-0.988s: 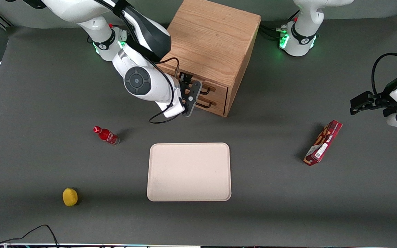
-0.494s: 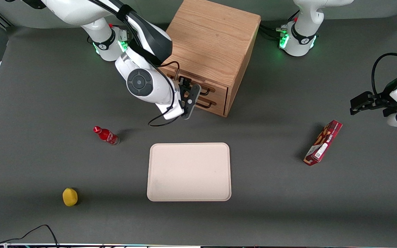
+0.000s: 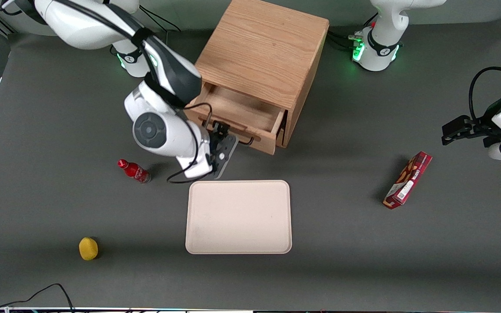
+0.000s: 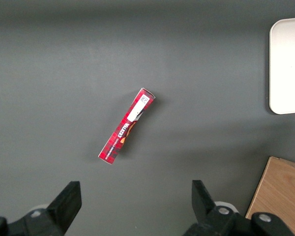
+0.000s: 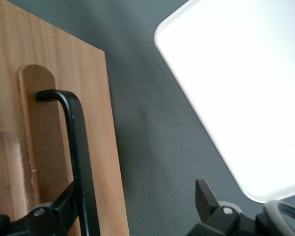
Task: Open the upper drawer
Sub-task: 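Pull the upper drawer outward with the right gripper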
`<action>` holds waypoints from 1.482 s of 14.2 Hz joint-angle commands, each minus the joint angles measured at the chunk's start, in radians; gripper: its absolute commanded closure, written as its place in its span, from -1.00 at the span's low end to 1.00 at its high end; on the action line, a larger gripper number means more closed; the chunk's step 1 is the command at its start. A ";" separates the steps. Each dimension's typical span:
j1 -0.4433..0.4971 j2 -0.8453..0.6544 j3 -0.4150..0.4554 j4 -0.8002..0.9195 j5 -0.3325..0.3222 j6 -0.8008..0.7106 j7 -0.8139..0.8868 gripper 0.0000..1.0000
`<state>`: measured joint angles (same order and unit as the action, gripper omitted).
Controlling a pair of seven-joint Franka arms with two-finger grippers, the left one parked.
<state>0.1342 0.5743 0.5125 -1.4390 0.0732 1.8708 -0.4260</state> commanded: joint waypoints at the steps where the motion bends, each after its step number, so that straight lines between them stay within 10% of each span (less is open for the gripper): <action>1: 0.012 0.104 -0.006 0.143 -0.055 -0.064 0.018 -1.00; 21: 0.008 0.237 -0.146 0.583 0.004 -0.344 -0.114 -1.00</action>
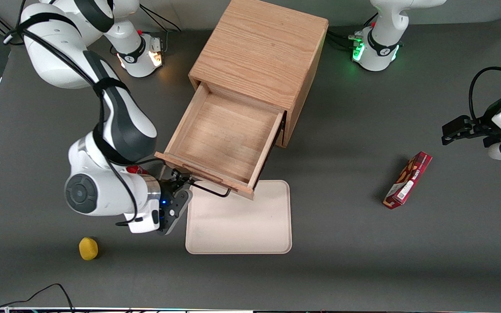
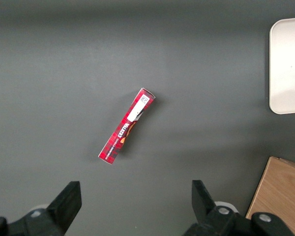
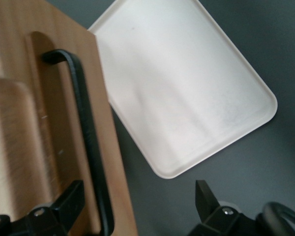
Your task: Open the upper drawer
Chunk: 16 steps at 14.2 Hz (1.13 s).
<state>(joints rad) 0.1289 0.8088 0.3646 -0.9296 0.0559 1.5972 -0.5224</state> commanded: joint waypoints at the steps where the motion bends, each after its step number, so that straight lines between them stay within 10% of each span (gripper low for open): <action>1: 0.020 -0.034 0.001 0.072 0.021 -0.091 -0.015 -1.00; 5: 0.023 -0.270 -0.007 0.057 0.006 -0.134 0.028 -1.00; 11: 0.002 -0.515 -0.021 -0.081 -0.114 -0.256 0.655 -1.00; 16: -0.034 -0.768 -0.257 -0.460 -0.102 -0.260 0.663 -1.00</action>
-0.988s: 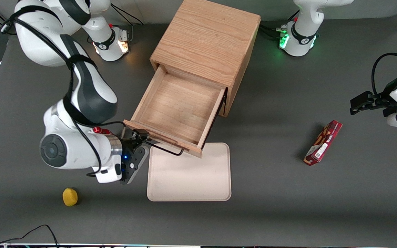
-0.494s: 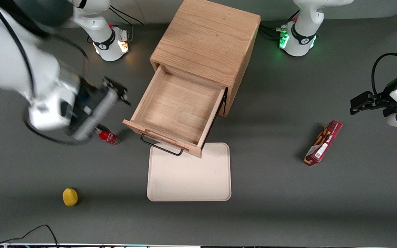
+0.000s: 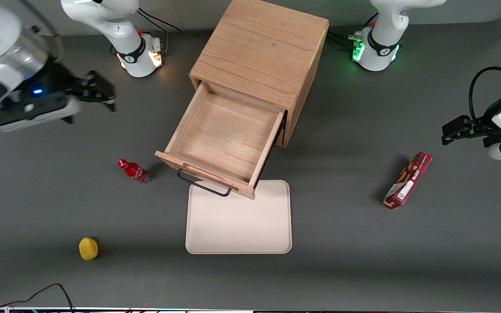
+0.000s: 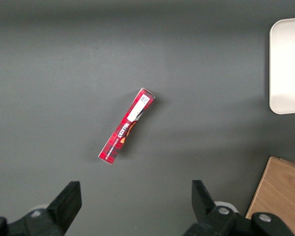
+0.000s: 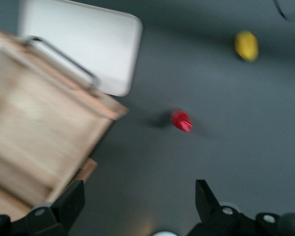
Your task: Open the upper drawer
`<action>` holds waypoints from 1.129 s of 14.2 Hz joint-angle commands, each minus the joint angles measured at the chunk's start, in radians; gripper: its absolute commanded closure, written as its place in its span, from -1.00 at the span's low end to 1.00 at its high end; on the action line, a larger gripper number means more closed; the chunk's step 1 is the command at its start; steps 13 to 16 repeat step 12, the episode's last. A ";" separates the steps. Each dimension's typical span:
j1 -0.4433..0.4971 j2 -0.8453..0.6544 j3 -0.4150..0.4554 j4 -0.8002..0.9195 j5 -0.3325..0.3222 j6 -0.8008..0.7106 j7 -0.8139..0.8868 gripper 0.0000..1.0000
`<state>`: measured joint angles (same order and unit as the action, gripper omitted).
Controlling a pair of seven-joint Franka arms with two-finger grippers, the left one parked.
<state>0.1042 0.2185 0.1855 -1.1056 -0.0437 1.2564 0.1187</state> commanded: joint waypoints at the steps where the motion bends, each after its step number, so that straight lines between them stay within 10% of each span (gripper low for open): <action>1: -0.009 -0.267 -0.101 -0.447 -0.002 0.168 0.030 -1.00; 5: -0.011 -0.601 -0.173 -0.978 0.074 0.504 0.047 -1.00; 16: -0.012 -0.510 -0.253 -0.791 0.076 0.387 0.047 -1.00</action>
